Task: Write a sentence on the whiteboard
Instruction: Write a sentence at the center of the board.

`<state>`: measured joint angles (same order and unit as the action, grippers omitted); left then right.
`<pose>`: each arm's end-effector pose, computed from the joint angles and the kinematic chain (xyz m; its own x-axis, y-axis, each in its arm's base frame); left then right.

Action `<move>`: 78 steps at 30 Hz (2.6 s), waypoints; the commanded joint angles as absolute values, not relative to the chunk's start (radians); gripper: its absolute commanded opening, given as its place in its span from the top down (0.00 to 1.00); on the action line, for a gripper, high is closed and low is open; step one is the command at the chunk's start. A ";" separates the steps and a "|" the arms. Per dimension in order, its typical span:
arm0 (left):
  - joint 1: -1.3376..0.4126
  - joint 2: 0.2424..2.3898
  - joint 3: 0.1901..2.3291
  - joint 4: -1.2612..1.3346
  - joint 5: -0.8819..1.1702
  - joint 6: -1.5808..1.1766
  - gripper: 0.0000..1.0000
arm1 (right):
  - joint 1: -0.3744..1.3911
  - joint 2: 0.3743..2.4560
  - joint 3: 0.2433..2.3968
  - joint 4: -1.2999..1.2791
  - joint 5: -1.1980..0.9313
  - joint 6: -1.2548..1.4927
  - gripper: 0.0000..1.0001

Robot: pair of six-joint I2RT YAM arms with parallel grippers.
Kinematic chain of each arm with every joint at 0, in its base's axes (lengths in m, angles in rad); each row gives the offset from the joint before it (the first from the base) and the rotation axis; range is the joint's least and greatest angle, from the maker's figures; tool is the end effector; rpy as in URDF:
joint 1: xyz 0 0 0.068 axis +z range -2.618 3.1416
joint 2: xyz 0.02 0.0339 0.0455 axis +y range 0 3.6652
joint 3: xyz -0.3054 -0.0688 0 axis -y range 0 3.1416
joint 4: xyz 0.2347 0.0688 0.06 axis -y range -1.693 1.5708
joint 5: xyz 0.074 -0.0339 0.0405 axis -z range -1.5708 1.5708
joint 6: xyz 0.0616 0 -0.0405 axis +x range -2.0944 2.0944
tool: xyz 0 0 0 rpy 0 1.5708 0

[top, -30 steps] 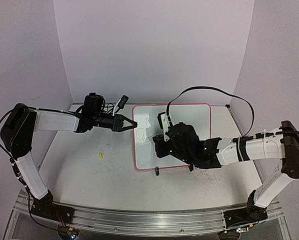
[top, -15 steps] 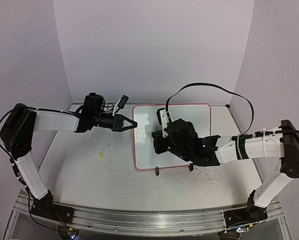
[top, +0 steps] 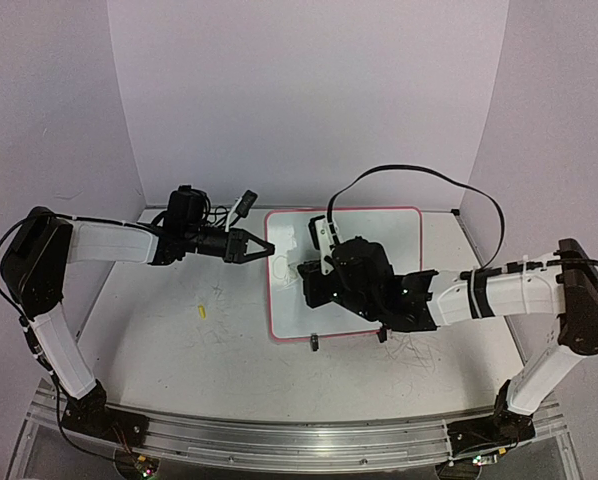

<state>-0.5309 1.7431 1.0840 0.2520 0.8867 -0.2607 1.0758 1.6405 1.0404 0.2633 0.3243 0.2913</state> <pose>0.3193 -0.2429 0.2734 -0.5706 0.1461 -0.8081 0.8141 0.2301 -0.5332 0.2043 0.3372 0.2914 -0.3489 -0.0732 -0.9343 -0.6170 0.7683 0.1702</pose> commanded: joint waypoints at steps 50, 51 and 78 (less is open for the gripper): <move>-0.538 1.703 1.078 0.272 0.845 -0.239 1.00 | 1.032 1.555 0.929 0.298 0.265 0.341 1.00; -0.538 1.703 1.078 0.272 0.845 -0.239 1.00 | 1.033 1.555 0.927 0.298 0.265 0.343 1.00; -0.538 1.701 1.077 0.272 0.845 -0.239 1.00 | 1.036 1.522 0.893 0.285 0.332 0.364 1.00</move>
<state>-0.5350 1.7363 1.0836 0.2512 0.8827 -0.2604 1.0397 1.5531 0.8932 0.2905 0.2575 0.3607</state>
